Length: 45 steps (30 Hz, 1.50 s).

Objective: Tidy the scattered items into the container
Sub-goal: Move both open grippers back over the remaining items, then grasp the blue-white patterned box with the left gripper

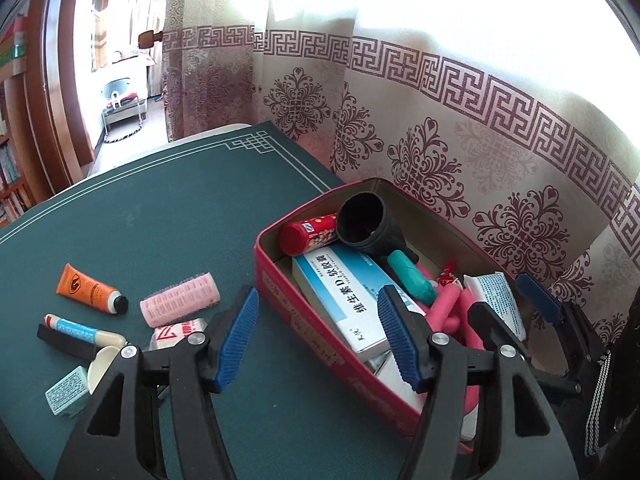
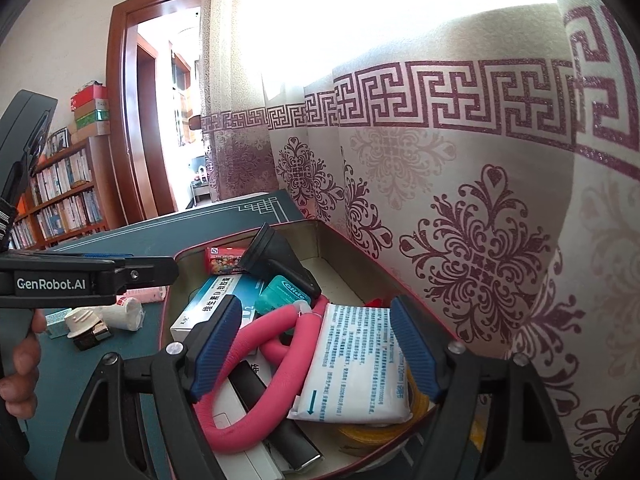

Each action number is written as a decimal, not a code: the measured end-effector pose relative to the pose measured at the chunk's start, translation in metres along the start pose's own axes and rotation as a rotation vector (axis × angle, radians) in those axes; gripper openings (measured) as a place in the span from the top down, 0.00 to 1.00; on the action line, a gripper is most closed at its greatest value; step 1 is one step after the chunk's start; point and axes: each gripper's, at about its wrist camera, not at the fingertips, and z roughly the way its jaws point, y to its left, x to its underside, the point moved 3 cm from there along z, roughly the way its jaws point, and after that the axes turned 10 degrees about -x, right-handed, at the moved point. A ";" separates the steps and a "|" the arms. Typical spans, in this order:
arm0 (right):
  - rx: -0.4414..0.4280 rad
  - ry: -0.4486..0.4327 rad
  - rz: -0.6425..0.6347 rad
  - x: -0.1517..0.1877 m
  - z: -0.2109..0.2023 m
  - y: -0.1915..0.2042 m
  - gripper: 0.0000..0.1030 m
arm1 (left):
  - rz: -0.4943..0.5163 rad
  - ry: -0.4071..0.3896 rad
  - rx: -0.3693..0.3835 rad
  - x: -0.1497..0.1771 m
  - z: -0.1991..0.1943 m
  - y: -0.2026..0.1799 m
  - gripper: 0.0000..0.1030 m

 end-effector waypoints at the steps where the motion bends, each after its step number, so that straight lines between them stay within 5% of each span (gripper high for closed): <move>1: -0.002 -0.003 -0.007 0.000 0.000 0.002 0.22 | -0.012 -0.003 -0.011 0.002 -0.003 0.008 0.36; 19: -0.142 0.037 -0.083 -0.006 -0.007 0.052 0.22 | -0.138 0.052 -0.243 0.074 -0.024 0.183 0.36; 37: -0.466 0.190 -0.175 0.006 0.001 0.172 0.21 | -0.021 0.076 -0.208 0.093 0.015 0.185 0.36; 45: -0.518 0.282 -0.082 0.008 0.029 0.185 0.21 | -0.124 0.078 -0.158 0.096 0.008 0.197 0.66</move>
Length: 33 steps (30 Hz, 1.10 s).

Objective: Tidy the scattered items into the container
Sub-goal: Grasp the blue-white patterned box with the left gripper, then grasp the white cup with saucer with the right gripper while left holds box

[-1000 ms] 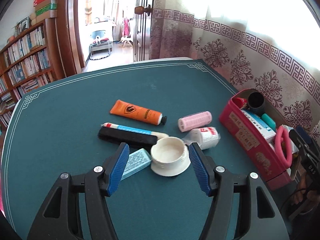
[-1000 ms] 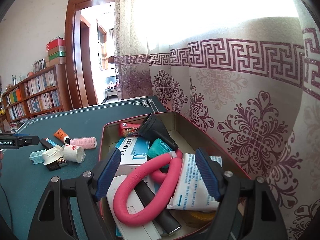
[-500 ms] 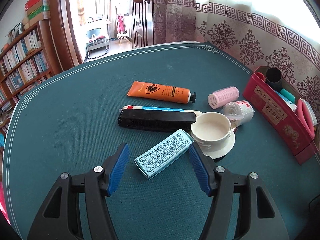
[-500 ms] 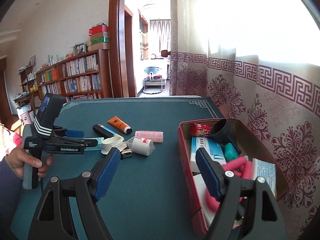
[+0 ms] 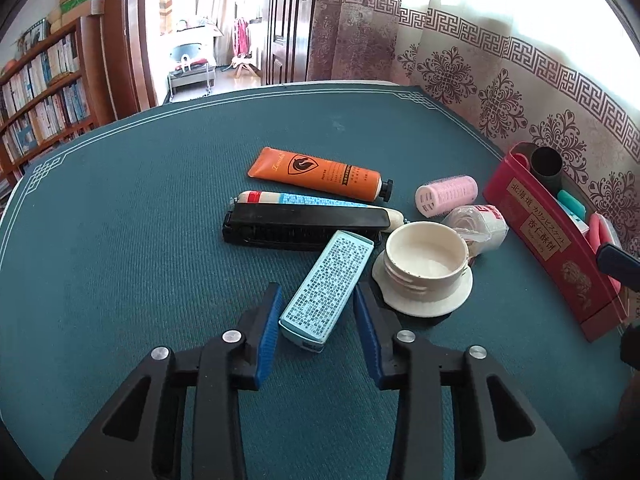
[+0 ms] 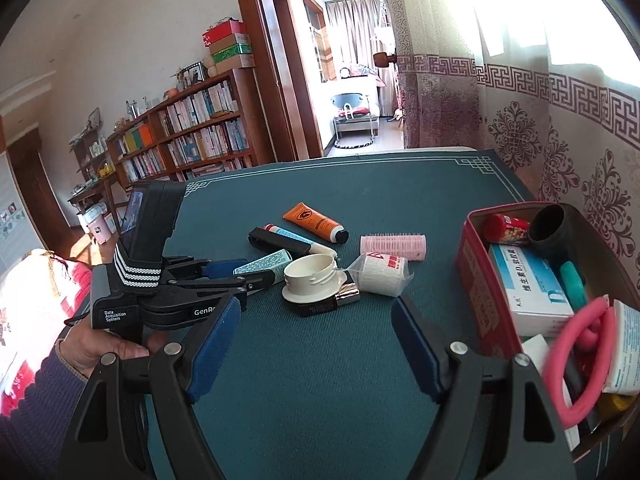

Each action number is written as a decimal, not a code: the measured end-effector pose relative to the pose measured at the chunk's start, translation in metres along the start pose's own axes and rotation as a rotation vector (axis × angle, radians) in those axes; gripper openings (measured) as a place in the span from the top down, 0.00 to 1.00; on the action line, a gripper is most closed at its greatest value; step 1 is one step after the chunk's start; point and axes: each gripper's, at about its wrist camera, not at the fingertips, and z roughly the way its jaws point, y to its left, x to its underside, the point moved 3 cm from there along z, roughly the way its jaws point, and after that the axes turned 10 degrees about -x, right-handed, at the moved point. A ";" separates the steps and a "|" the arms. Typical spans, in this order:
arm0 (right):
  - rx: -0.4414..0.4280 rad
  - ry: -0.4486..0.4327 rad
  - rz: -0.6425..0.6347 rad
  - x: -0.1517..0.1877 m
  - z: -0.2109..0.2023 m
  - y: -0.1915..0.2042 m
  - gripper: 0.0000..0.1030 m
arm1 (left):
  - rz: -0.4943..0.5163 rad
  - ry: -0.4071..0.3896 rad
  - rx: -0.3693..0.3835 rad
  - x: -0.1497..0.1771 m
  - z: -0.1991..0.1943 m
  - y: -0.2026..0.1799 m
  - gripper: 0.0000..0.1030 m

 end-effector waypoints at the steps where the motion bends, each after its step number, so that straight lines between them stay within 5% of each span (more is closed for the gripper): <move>1: -0.005 0.008 0.016 -0.001 0.004 -0.002 0.21 | -0.015 0.001 0.006 0.001 -0.001 0.002 0.68; 10: -0.023 0.081 0.022 -0.011 0.049 0.003 0.26 | -0.092 -0.023 0.014 -0.003 -0.013 0.014 0.75; 16: 0.025 0.133 -0.034 -0.016 0.082 0.007 0.38 | -0.122 -0.005 0.007 -0.003 -0.009 0.022 0.75; 22: 0.071 0.156 -0.035 -0.015 0.102 -0.002 0.40 | -0.128 0.036 -0.048 0.002 0.006 0.022 0.61; 29: 0.123 0.169 -0.055 -0.013 0.113 -0.009 0.41 | -0.146 0.022 -0.062 0.000 0.012 0.022 0.60; 33: 0.141 0.168 -0.057 -0.011 0.117 -0.010 0.45 | -0.177 0.027 -0.060 0.002 0.009 0.029 0.75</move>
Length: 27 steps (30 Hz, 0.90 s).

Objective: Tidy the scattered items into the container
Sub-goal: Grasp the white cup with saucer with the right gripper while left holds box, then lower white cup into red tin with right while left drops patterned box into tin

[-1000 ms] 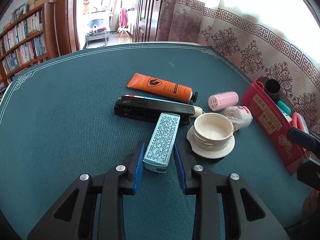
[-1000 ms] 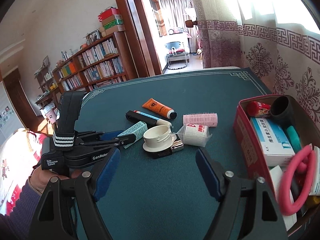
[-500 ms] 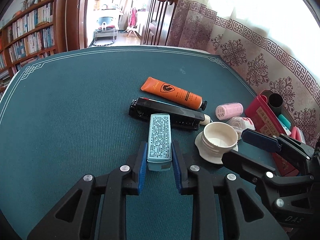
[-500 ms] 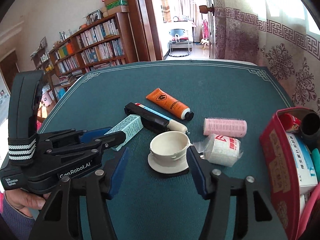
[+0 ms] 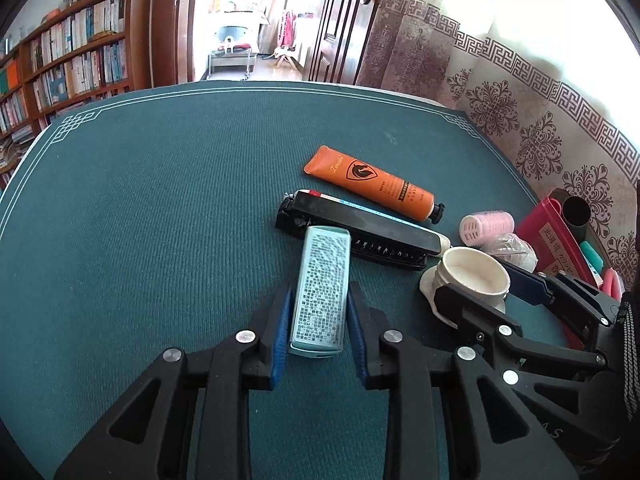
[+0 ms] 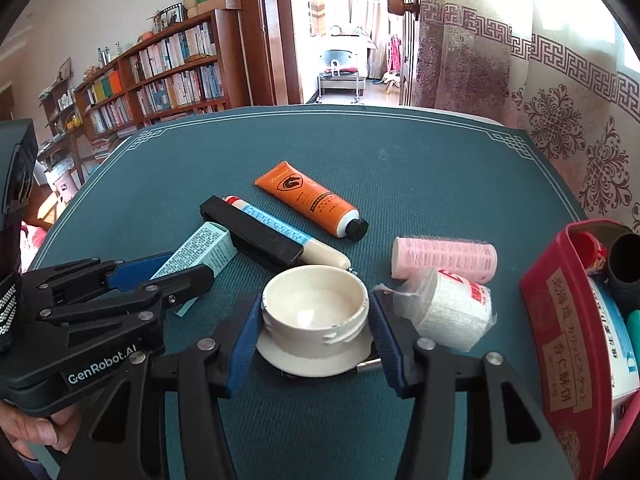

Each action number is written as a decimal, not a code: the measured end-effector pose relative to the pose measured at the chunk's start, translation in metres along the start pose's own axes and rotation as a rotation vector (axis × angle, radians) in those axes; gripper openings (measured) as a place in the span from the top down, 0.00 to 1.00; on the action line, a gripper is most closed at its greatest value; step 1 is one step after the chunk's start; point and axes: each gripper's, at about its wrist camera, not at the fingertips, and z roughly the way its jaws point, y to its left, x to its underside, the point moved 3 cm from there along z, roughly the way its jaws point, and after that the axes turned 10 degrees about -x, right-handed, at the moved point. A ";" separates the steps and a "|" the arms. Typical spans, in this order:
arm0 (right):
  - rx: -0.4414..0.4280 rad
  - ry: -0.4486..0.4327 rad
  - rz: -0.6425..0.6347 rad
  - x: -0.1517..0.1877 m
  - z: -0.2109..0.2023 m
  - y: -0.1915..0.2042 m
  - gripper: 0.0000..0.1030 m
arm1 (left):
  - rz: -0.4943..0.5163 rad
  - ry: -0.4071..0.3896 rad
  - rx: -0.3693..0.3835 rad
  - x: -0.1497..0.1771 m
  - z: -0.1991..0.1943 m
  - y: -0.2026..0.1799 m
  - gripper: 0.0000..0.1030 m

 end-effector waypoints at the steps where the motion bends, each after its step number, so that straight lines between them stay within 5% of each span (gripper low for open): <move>1: 0.001 -0.002 0.000 0.001 0.000 0.000 0.45 | -0.008 -0.002 -0.001 0.000 -0.001 0.002 0.75; 13: -0.045 -0.111 0.003 -0.002 -0.046 0.013 0.45 | -0.021 -0.053 0.017 -0.007 -0.017 0.000 0.75; 27: 0.084 -0.251 0.154 0.010 -0.117 -0.049 0.45 | 0.036 -0.063 0.032 -0.003 -0.026 -0.020 0.75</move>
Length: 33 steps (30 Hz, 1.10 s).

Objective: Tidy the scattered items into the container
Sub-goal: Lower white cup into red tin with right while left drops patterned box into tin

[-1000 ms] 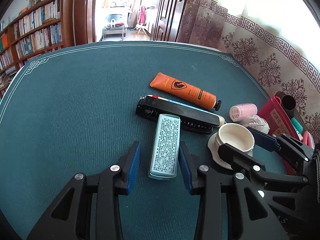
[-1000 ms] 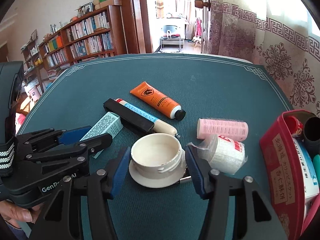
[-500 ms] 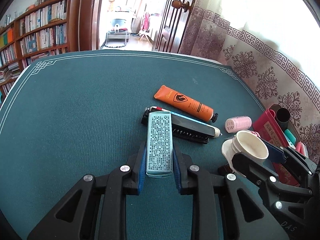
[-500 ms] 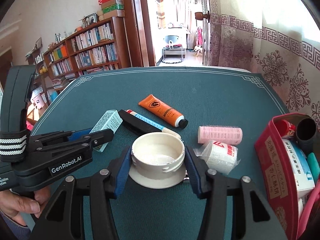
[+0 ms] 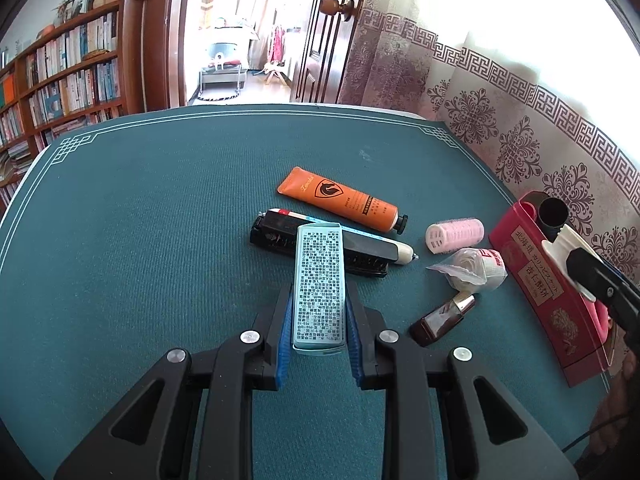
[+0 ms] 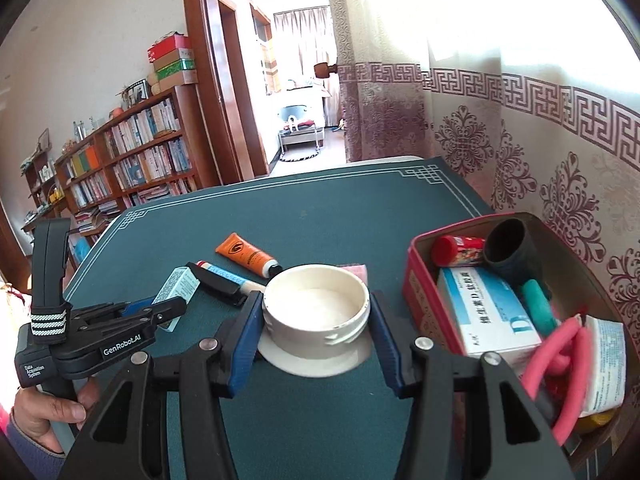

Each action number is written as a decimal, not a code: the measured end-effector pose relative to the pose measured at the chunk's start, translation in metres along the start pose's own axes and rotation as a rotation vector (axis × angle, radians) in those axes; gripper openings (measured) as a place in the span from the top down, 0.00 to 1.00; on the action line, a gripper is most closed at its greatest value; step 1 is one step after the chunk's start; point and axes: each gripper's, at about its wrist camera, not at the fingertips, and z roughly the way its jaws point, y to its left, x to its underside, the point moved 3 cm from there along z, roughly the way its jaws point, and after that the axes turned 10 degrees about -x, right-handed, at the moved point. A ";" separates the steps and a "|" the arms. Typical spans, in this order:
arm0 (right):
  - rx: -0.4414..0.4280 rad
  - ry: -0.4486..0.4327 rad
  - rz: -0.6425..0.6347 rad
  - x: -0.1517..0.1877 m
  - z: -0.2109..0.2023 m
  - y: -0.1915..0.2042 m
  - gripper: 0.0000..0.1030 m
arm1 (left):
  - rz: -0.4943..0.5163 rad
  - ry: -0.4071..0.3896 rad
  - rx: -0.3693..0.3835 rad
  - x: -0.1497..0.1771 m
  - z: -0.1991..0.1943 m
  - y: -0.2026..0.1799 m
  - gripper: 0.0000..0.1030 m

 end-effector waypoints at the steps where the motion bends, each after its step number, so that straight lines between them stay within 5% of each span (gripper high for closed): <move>1: 0.014 -0.010 0.016 -0.001 -0.006 -0.009 0.45 | 0.006 -0.001 0.003 0.000 -0.001 -0.002 0.75; 18: 0.264 0.019 0.200 -0.007 -0.042 -0.141 0.45 | 0.145 -0.021 0.052 0.001 -0.030 -0.072 0.75; 24: 0.241 0.044 0.251 -0.004 -0.036 -0.163 0.45 | 0.170 -0.024 0.099 -0.006 -0.035 -0.106 0.75; 33: 0.251 -0.065 0.245 0.005 -0.053 -0.162 0.34 | 0.227 -0.026 0.183 -0.015 -0.036 -0.168 0.75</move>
